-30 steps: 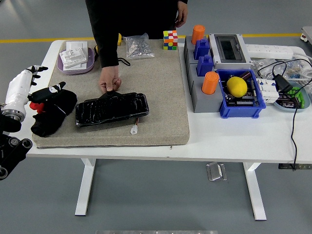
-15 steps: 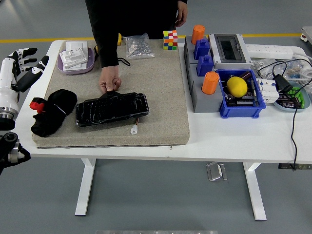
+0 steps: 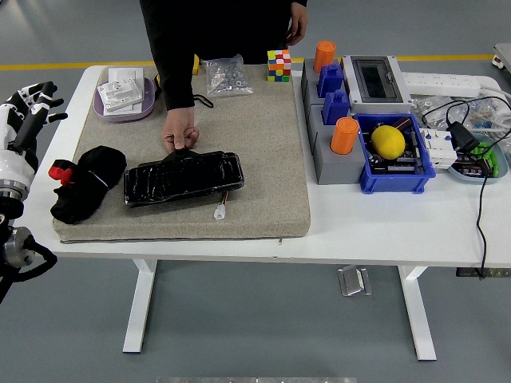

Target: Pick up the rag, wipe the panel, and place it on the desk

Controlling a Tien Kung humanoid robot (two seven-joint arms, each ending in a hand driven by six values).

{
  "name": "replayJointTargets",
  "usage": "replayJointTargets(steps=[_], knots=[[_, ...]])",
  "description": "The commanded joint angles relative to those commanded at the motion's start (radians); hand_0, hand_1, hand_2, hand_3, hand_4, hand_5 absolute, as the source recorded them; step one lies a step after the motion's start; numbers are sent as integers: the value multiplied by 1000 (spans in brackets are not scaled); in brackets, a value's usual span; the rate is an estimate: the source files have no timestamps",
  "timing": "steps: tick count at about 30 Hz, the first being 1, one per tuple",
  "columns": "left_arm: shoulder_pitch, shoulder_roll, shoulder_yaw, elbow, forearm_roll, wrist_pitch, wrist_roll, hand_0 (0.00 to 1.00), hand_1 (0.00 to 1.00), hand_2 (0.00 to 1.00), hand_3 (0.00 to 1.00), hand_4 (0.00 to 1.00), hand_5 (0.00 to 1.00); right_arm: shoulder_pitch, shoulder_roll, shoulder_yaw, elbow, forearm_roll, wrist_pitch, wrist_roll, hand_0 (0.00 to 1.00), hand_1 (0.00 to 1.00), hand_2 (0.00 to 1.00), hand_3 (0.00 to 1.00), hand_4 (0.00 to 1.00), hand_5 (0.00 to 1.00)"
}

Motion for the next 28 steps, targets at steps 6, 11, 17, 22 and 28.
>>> replayJointTargets(steps=[6, 11, 17, 22, 28], knots=[[9, 4, -1, -1, -19, -5, -11, 478, 626, 677, 585, 778, 471, -1, 2, -6, 0, -1, -1, 0, 719, 648, 681, 589, 966, 569], [7, 7, 0, 1, -25, -9, -16, 476, 624, 648, 576, 761, 462, 1, 1, -21, 0, 12, -2, 5, 719, 648, 681, 589, 967, 569], [9, 5, -8, 12, -33, -5, -21, 476, 619, 624, 569, 750, 456, -4, 1, -51, 0, 45, -1, 15, 719, 648, 681, 589, 967, 570], [8, 3, -14, 14, -40, -3, -24, 478, 614, 619, 566, 750, 456, -7, 5, -59, 0, 62, -1, 21, 719, 648, 682, 589, 968, 571], [4, 4, -16, 14, -43, 0, -27, 484, 606, 571, 566, 736, 440, -6, 10, -70, 0, 81, -2, 28, 719, 648, 681, 589, 968, 571]])
